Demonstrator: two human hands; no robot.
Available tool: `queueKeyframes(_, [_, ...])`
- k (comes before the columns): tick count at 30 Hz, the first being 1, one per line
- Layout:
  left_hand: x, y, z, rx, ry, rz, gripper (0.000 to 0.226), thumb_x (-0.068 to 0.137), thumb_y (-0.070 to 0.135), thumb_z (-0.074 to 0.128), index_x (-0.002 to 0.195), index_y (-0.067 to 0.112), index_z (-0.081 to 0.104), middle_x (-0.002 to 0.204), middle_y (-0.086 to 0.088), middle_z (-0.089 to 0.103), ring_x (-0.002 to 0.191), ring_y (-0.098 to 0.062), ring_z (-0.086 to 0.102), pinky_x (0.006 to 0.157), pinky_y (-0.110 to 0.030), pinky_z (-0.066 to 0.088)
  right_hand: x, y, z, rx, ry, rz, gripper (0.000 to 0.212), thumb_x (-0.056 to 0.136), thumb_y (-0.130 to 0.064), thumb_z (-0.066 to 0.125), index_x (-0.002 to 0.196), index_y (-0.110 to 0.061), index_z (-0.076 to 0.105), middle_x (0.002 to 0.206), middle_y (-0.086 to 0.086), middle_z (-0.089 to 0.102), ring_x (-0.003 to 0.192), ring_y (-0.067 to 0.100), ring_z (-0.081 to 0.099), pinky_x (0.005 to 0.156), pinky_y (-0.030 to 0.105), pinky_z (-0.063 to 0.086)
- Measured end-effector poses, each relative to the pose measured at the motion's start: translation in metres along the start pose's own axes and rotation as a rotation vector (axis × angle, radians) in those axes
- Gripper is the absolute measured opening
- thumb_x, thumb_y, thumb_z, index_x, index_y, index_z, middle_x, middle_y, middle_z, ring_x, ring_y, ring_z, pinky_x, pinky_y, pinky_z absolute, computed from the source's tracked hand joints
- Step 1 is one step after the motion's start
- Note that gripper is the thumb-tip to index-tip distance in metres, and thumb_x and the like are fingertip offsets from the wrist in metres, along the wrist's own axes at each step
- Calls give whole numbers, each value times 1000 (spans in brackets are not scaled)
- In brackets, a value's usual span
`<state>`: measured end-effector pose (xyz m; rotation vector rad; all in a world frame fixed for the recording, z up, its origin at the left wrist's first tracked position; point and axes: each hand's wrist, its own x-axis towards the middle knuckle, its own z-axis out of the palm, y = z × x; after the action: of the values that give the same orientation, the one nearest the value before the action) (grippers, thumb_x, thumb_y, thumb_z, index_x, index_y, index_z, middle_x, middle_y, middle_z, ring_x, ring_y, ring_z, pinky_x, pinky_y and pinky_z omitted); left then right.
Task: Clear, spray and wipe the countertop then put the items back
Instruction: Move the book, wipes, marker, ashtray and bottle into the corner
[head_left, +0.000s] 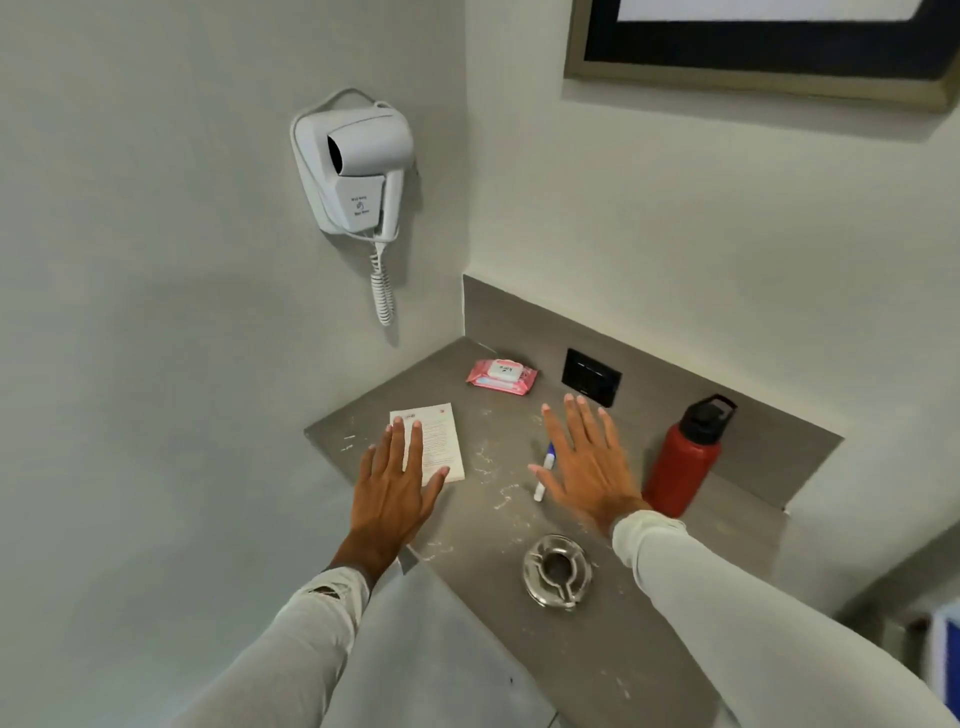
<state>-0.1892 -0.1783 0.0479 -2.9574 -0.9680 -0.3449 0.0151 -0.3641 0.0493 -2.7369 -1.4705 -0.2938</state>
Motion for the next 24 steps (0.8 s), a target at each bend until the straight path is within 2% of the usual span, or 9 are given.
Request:
queueKeyframes(2, [17,-15,18,-72,-55,-49,87,92,65,0,153,9,24,157,-20,30,143,-35,36,113,-45,36,20,-9,10,11,-7,7,82,99,-64,26,161,-17,1,167,20,1,156,37,0,126,55,8])
queueKeyframes(6, [59,-39,55,-332,-222,-185,75,99,42,44,154,5,9,158,-24,21,141,-40,33,113,-43,34,65,-26,40,86,-91,-34,75,103,-55,29,161,-15,3,167,18,9,155,35,11,126,47,19])
queueKeyframes(10, [107,-57,83,-470,-314,-266,67,95,19,55,150,1,20,145,-21,41,132,-37,44,108,-40,36,114,-54,72,444,-232,-73,70,103,-41,45,161,-19,11,165,8,26,149,26,32,121,38,31])
queueKeyframes(14, [146,-71,99,-511,-399,-375,49,92,13,56,137,3,40,134,-19,56,121,-38,55,101,-42,46,157,-86,92,919,-478,107,59,100,-20,54,155,-16,32,151,9,51,137,27,51,114,41,42])
queueKeyframes(17, [169,-76,105,-589,-426,-488,46,90,8,58,133,2,44,133,-16,60,121,-35,57,93,-31,44,184,-97,98,971,-488,264,44,95,-10,57,139,-6,54,135,13,64,124,31,61,107,41,49])
queueKeyframes(19, [183,-79,109,-648,-459,-562,50,89,7,59,136,5,44,135,-14,57,123,-32,56,87,-25,41,195,-97,105,933,-473,400,31,90,-9,60,120,0,65,117,15,71,109,31,66,101,40,53])
queueKeyframes(21, [197,-84,112,-685,-461,-587,54,87,8,63,138,6,45,136,-13,56,123,-31,56,93,-27,44,202,-95,109,918,-475,430,12,84,-5,62,86,2,71,86,12,72,83,26,68,89,41,58])
queueKeyframes(22, [206,-86,113,-700,-458,-593,55,85,6,65,137,6,47,137,-13,56,123,-32,56,99,-31,47,207,-93,112,937,-463,459,10,82,-2,63,76,2,70,79,11,72,77,25,68,86,41,60])
queueKeyframes(24, [225,-90,118,-789,-444,-630,54,82,0,68,133,5,51,136,-17,56,119,-34,58,97,-41,52,219,-91,114,1111,-471,595,9,81,4,65,84,3,74,90,16,75,83,27,73,86,39,62])
